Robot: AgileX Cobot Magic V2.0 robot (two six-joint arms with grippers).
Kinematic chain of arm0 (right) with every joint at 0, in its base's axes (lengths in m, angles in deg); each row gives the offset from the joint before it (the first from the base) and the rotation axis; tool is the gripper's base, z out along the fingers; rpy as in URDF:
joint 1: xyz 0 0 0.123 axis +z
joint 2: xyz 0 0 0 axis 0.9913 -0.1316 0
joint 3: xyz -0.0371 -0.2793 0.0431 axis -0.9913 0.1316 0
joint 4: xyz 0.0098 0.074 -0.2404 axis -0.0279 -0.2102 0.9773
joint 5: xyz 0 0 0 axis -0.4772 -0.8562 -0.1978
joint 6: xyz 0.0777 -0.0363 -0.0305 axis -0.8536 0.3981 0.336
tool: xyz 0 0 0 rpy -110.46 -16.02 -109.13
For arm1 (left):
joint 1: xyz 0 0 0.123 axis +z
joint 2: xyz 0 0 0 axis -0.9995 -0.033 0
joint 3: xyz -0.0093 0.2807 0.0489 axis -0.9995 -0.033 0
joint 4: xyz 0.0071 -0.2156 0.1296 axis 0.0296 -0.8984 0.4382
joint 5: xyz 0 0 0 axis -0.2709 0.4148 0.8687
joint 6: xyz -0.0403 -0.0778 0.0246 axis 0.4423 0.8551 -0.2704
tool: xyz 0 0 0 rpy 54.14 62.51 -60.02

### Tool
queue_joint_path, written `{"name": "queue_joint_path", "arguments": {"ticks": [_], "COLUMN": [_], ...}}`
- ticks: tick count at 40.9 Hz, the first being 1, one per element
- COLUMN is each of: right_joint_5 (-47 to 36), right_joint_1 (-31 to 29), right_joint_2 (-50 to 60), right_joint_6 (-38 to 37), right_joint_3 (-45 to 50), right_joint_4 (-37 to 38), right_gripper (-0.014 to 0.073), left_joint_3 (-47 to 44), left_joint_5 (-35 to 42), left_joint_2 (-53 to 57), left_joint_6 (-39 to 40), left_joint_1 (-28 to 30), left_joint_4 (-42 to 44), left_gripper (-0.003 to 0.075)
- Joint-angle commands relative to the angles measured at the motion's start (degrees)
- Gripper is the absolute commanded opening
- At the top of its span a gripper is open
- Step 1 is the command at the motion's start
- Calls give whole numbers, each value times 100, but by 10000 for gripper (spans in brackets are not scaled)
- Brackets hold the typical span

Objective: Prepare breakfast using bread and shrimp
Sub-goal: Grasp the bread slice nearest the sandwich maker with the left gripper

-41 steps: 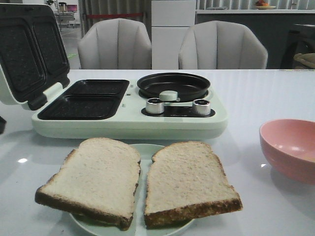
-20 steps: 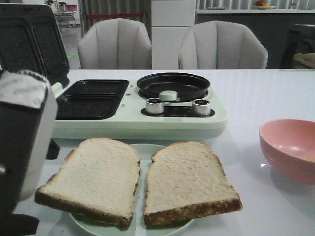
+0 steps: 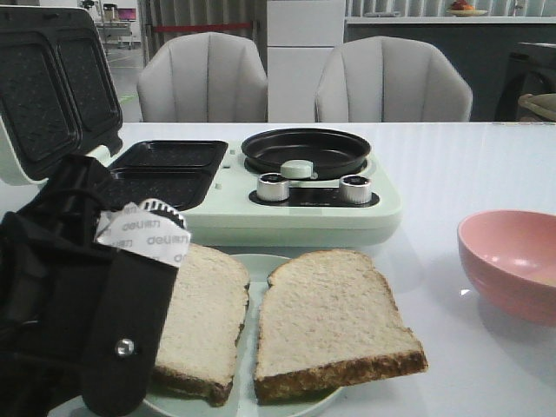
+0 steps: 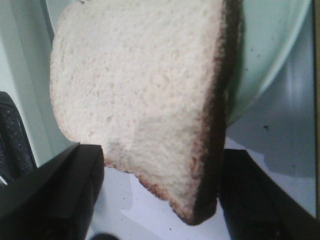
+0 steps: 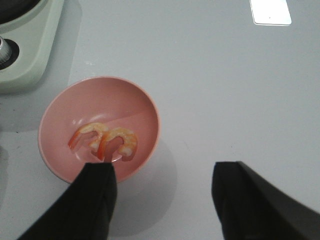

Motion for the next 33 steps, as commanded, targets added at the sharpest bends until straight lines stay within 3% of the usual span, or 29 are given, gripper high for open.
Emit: {"name": "queue_joint_path", "arguments": {"ticks": [1, 13, 17, 24, 33], "right_joint_5": [-410, -410, -410, -410, -410], "right_joint_1": [-35, -35, -35, -35, -35], "right_joint_2": [-15, -15, -15, -15, -15], "right_joint_6": [17, 17, 17, 17, 17], "right_joint_3": [-200, -200, -200, -200, -200], "right_joint_4": [55, 55, 55, 55, 55], "right_gripper": [526, 526, 526, 526, 526], "left_joint_3": [151, 151, 151, 151, 151], "left_joint_5": [-313, -336, -414, -1268, -1672], "left_joint_2": [76, 67, 166, 587, 1709], "left_joint_6": [126, 141, 141, 141, 141], "left_joint_1": [-38, -139, -367, -728, -810], "left_joint_4": [204, 5, -48, -209, -22], "left_gripper": [447, 94, 100, 100, 100]}}
